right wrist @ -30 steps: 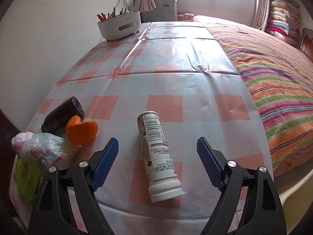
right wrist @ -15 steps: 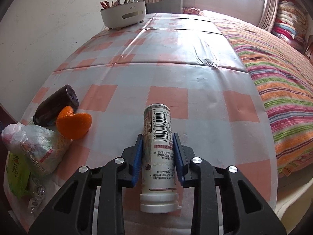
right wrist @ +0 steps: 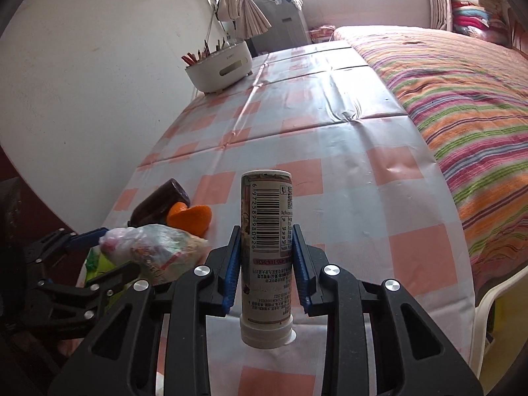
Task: Collect trash
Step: 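Grasp the white spray can with the right gripper while the left gripper approaches the plastic bags, then grasp the clear plastic bags with the left gripper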
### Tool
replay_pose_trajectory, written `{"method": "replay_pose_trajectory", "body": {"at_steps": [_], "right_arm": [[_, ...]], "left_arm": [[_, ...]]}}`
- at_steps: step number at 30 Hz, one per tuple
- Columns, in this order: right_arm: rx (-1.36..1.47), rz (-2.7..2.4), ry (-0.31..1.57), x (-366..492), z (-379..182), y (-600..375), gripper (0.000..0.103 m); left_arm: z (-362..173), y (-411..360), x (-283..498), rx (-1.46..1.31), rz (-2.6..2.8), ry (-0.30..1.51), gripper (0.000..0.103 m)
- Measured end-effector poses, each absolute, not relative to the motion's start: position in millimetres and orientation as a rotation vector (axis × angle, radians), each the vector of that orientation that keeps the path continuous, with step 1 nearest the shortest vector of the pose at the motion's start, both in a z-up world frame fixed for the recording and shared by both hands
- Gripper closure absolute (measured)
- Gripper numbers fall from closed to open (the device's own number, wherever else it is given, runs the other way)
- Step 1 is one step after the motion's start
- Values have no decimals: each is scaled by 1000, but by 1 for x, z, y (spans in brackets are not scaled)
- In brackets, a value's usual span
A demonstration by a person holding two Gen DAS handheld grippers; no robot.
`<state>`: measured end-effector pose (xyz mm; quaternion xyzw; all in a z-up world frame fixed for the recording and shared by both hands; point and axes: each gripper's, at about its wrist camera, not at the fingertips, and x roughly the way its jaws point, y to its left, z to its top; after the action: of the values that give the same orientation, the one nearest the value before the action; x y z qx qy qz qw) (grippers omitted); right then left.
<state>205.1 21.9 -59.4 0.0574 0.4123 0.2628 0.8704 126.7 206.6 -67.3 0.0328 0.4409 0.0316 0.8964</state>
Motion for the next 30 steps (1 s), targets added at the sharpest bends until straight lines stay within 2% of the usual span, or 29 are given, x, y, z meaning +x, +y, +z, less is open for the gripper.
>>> {"method": "replay_pose_trajectory", "body": {"at_steps": [9,11,12,17,19,30], "right_arm": [[181,523,815,194,-52,-7,75],[213,514,799,195,-47,-19,75],[230,510,789,194,-43,-26,75],[301,504,745,188,-29,-51,75],[309,500,726,184,-24,-58,75],[342,447,677,169,-14,-109,75]], "left_arm": [[-74,180,141,27,31,887,26],[-75,173,141,32,29,874,34],[-77,171,143,28,23,875,42],[-81,158,148,-3,19,861,56],[-79,153,150,-10,22,848,75],[-65,125,146,-65,-54,799,76]]}}
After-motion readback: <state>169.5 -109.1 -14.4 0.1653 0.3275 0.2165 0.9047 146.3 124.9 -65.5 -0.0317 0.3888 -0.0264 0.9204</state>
